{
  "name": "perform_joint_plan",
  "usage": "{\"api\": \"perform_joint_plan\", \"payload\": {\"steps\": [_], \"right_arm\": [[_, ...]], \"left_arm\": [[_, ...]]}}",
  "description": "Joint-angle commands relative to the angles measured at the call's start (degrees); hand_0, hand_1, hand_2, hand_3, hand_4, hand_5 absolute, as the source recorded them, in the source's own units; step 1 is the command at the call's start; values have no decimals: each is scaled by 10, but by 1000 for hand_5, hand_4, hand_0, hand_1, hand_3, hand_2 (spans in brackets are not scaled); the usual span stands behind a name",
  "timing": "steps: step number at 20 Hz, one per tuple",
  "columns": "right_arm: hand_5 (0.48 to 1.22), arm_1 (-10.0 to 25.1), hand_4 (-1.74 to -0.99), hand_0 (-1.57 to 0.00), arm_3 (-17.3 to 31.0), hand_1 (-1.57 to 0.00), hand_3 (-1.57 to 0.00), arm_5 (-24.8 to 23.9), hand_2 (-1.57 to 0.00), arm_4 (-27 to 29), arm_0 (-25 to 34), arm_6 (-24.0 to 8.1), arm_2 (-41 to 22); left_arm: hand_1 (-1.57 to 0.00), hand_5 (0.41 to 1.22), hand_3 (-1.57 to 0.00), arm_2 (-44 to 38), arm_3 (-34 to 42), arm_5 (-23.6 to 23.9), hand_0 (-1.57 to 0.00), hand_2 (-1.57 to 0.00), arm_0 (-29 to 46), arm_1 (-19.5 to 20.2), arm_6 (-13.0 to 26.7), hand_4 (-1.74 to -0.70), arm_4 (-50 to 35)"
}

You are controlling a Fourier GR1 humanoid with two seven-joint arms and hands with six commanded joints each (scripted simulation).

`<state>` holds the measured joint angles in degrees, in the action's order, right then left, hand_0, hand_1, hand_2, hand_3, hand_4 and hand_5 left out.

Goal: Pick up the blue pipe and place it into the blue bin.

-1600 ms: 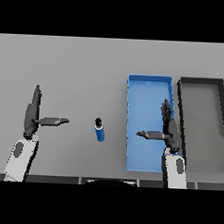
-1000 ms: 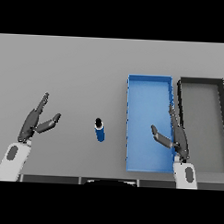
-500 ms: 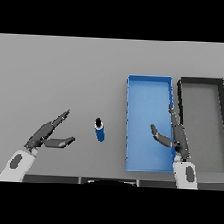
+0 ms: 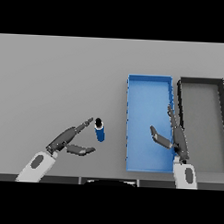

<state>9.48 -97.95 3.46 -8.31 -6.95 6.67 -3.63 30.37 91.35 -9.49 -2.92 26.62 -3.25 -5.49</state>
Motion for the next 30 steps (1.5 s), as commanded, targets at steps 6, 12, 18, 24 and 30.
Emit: {"api": "perform_joint_plan", "payload": {"steps": [6, 12, 18, 24, 30], "right_arm": [[631, 1, -1210, 1, 2, 1, 1, -3, 1, -3, 0, -16, 3], [645, 5, -1214, 1, 5, 1, 1, -2, 1, -1, 3, -5, 7], [655, 5, -1217, 1, 10, 1, 1, -2, 1, -2, -3, 6, 8], [660, 1, -1233, 1, 12, 1, 1, 1, 1, 0, 2, 5, 5], [631, 3, -1217, 1, 7, 1, 1, 4, 1, 9, 0, -3, 9]], "left_arm": [[1, 459, 1, 15, -67, 19, 1, 1, -43, -73, -4, -1134, 21], [1, 420, 1, 29, -130, 34, 1, 1, -78, -115, 0, -1062, 55], [-156, 613, -276, 18, -146, 31, -10, -308, -78, -159, -29, -1243, 19], [-1151, 1062, -1194, 15, -156, 29, -1075, -1210, -77, -183, -43, -1580, 6], [-1461, 1179, -1472, 23, -119, 49, -1441, -1476, -64, -193, -75, -1484, 33]]}}
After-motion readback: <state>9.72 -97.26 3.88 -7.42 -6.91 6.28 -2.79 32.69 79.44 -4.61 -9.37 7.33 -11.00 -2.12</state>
